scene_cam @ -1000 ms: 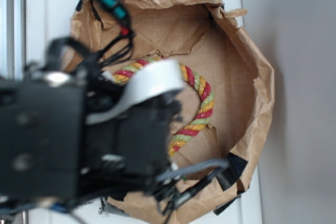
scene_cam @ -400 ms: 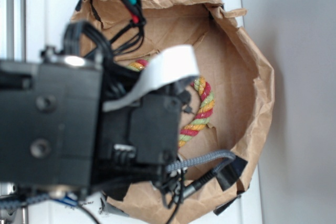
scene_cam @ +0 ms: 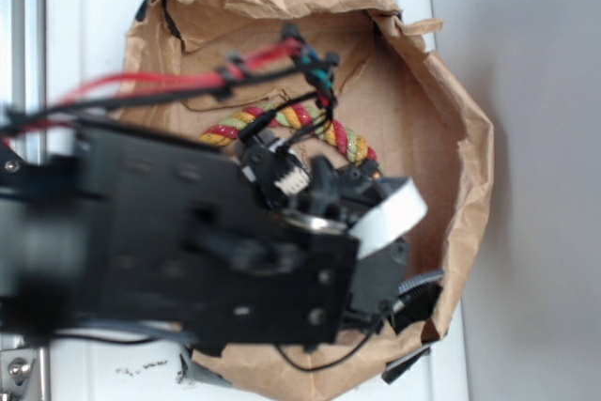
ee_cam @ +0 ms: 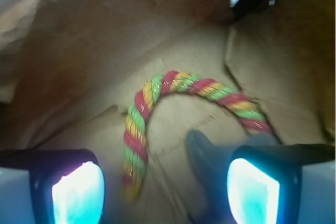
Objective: Grab the multicolored rope.
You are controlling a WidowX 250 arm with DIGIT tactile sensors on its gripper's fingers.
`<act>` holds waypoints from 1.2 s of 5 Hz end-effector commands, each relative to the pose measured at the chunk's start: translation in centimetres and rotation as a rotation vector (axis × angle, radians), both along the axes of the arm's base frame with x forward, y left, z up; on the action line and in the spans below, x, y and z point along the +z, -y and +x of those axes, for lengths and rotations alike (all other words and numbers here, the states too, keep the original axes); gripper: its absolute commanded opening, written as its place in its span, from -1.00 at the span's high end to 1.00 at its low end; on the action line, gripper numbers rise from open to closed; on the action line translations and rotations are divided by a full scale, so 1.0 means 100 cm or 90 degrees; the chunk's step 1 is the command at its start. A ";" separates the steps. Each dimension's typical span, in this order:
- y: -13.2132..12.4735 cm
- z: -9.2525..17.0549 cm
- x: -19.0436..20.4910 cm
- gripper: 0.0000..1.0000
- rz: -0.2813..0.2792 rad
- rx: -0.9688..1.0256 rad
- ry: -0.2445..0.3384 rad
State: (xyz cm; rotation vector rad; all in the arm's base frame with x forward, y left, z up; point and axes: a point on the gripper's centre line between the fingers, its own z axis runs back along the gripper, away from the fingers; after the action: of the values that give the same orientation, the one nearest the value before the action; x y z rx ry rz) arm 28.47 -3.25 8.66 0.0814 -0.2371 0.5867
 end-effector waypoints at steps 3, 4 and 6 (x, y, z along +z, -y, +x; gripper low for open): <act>-0.040 0.037 -0.022 -1.00 -0.034 0.031 -0.023; -0.044 0.039 -0.034 -1.00 -0.032 0.052 -0.072; -0.039 0.042 -0.054 1.00 -0.022 0.100 -0.103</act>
State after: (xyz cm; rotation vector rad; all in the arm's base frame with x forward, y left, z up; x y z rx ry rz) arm 32.31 0.18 2.46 0.1147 -0.0380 0.7328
